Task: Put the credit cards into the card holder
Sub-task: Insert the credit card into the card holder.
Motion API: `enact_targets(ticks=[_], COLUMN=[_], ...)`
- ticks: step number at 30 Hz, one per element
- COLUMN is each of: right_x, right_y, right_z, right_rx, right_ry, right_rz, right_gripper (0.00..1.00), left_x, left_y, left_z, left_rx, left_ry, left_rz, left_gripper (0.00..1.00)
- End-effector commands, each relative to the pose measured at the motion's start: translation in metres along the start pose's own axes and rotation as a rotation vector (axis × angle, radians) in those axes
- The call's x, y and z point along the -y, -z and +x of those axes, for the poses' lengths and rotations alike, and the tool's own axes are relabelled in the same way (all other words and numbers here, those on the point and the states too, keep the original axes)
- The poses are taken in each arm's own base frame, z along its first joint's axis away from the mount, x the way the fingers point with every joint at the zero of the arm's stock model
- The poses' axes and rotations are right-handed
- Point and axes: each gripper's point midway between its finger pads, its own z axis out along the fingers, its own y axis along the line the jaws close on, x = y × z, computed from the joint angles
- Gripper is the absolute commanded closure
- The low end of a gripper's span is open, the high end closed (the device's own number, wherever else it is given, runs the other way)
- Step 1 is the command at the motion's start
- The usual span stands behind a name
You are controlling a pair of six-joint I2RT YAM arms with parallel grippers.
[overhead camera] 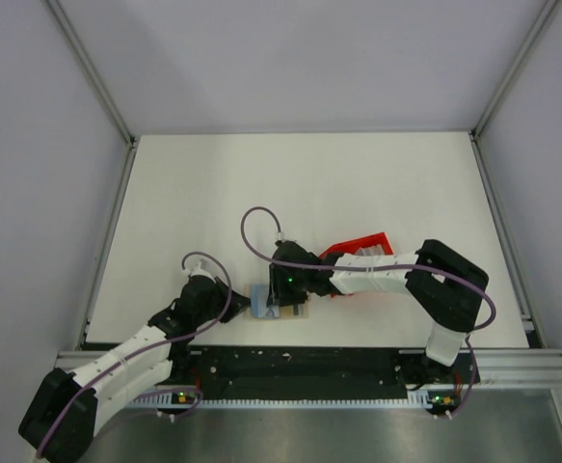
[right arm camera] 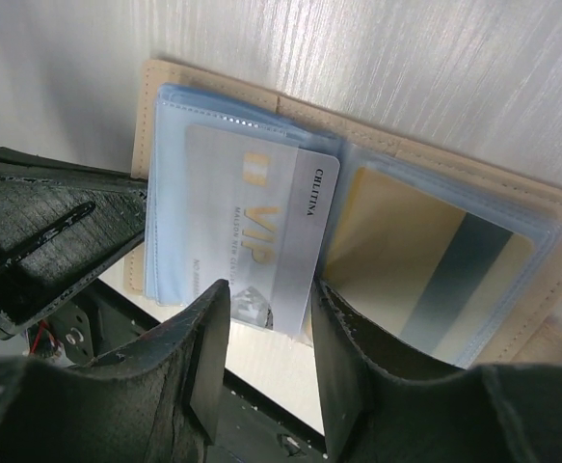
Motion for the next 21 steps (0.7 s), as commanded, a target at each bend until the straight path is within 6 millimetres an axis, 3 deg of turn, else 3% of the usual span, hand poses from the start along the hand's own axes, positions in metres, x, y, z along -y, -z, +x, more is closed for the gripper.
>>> enact_targets(ticks=[1, 10, 17, 21], right_x=[-0.034, -0.039, -0.055, -0.051], right_y=[0.013, 0.009, 0.016, 0.02], right_z=[-0.009, -0.006, -0.013, -0.018], right_rx=[0.021, 0.004, 0.028, 0.057], right_ry=[0.039, 0.034, 0.058, 0.058], right_rz=[-0.097, -0.123, -0.197, -0.164], right_gripper=[0.61, 0.62, 0.63, 0.64], left_x=[-0.051, -0.052, -0.05, -0.051], left_y=[-0.003, -0.003, -0.003, -0.003], left_z=[0.021, 0.022, 0.021, 0.022], left_rx=[-0.04, -0.046, -0.042, -0.045], left_ry=[-0.013, -0.02, -0.016, -0.018], left_rz=[-0.078, -0.076, -0.073, -0.075], left_gripper=[1.0, 1.0, 1.0, 1.0])
